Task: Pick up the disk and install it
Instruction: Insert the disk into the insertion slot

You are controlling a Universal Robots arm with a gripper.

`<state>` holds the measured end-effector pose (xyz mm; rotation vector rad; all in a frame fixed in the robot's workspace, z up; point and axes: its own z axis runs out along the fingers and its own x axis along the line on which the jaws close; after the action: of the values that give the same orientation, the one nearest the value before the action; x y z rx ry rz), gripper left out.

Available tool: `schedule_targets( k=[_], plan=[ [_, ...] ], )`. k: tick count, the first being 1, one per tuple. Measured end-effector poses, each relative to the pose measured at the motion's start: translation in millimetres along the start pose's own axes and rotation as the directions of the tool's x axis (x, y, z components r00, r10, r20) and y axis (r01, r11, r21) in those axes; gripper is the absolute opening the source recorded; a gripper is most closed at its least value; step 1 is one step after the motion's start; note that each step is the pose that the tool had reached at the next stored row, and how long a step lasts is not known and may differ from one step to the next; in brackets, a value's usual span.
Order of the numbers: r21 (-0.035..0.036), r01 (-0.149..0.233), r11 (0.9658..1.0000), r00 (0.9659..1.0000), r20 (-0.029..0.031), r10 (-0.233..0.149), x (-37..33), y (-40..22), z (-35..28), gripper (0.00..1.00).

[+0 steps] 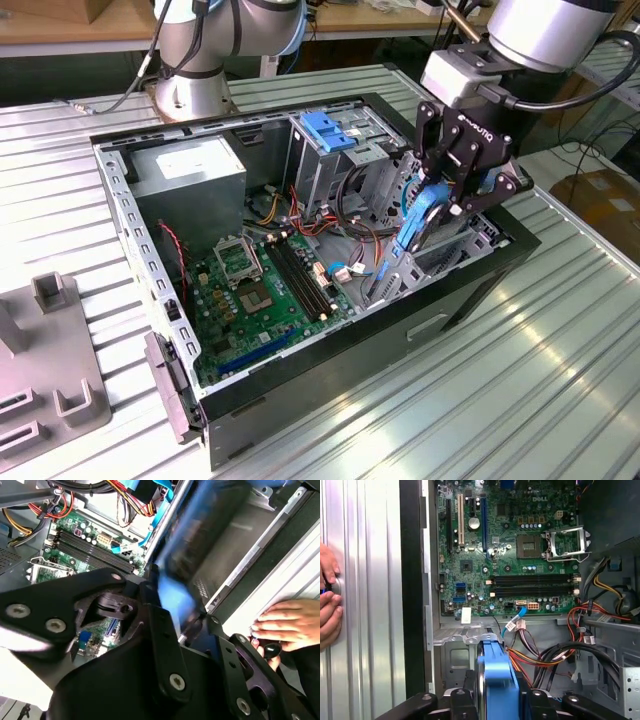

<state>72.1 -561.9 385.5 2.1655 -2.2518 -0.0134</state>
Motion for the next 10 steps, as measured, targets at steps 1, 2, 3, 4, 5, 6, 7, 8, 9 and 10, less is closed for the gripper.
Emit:
schedule_targets(
  k=[1,2,3,4,5,6,7,8,9,10],
  plan=[
    [0.0000,0.000,1.0000,1.0000,-0.0004,0.000,0.0,0.0,0.0,0.45],
    [0.0000,0.000,1.0000,1.0000,-0.0004,0.000,0.0,0.0,0.1,0.45],
    [0.0001,0.000,1.0000,1.0000,-0.0011,0.000,0.0,0.0,0.1,0.45],
    [0.0001,0.000,1.0000,1.0000,-0.0011,0.000,0.0,0.0,0.4,0.45],
    [0.0005,0.000,1.0000,1.0000,-0.0011,0.000,0.0,-0.1,2.2,0.44],
    [0.0008,0.000,1.0000,1.0000,-0.0011,0.000,0.1,-0.4,5.7,0.31],
    [0.0008,0.000,1.0000,1.0000,-0.0011,0.000,0.2,-1.8,8.8,0.24],
    [0.0008,0.000,1.0000,1.0000,-0.0012,0.000,0.5,-3.6,10.3,0.24],
    [0.0008,0.000,1.0000,1.0000,-0.0017,0.000,0.8,-6.2,11.6,0.18],
    [0.0008,0.000,1.0000,1.0000,-0.0021,0.000,1.3,-10.9,13.7,0.13]
  ],
)
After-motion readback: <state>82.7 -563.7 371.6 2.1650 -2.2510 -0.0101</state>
